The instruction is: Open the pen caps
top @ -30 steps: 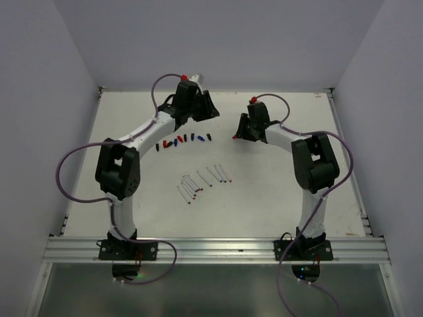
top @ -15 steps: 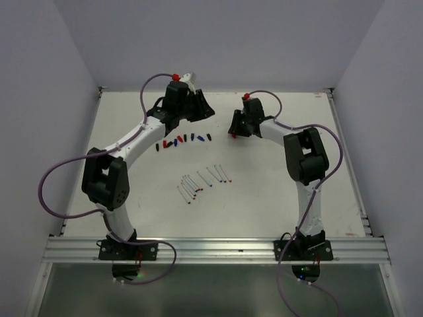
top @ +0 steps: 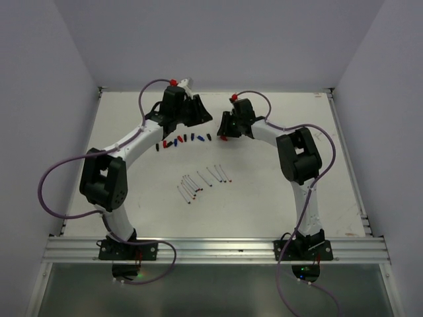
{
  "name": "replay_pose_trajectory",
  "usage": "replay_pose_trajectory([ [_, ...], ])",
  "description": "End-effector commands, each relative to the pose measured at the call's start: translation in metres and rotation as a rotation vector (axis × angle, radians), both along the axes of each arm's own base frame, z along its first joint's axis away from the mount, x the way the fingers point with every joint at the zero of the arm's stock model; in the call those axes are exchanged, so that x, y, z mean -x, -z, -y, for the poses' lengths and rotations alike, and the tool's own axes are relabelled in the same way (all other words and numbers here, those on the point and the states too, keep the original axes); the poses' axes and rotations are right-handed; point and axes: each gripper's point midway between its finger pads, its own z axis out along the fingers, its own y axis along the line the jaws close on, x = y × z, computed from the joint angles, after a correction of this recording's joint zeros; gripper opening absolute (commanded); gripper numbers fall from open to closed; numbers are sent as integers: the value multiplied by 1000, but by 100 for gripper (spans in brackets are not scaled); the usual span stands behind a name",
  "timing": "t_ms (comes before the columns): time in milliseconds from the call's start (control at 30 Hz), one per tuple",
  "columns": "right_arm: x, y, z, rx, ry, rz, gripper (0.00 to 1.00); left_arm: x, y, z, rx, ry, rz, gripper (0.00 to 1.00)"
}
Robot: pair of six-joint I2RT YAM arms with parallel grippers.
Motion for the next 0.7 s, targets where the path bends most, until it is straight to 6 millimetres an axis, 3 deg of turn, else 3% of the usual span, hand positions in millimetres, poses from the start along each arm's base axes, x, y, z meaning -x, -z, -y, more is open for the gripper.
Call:
replay_pose_trajectory([
  [0,7,-11,-10,-39,-16,7,40,4,-36,-3,40,33,112,45],
  [33,4,-26,-7,-35,3,44,41,6,-36,-3,40,33,116,48],
  [100,4,-35,1,-8,22,71,46,9,-30,-7,31,29,113,50],
  [200,8,-59,19,64,53,123,64,14,-34,-17,13,6,134,56],
  [233,13,-58,28,95,65,125,69,15,-34,-19,12,3,135,59],
  [267,16,-60,34,114,77,130,71,17,-35,-20,15,-1,141,66],
  [300,19,-77,45,139,109,159,87,21,-35,-22,21,-5,146,78],
  [333,28,-71,53,171,116,142,89,24,-36,-24,36,-14,144,85],
  [367,35,-74,59,189,129,137,94,27,-37,-25,47,-15,148,100],
  [400,45,-82,74,233,164,128,99,35,-35,-27,52,-14,146,100],
  [433,60,-74,82,263,177,95,99,37,-41,-26,75,-20,169,100],
  [467,69,-71,89,292,197,72,99,45,-30,-29,74,-22,148,100],
  [500,93,-66,104,348,211,28,99,51,-41,-32,94,-24,181,100],
  [533,107,-64,101,373,197,24,99,57,-40,-34,109,-27,179,100],
  [567,119,-63,101,389,189,31,99,67,-27,-37,115,-30,166,100],
  [600,142,-50,107,420,172,13,99,75,-34,-39,139,-27,182,100],
  [633,154,-66,101,404,163,66,99,82,-31,-39,165,-30,167,100],
  [667,171,-57,105,405,152,58,99,94,-24,-40,182,-21,158,100],
])
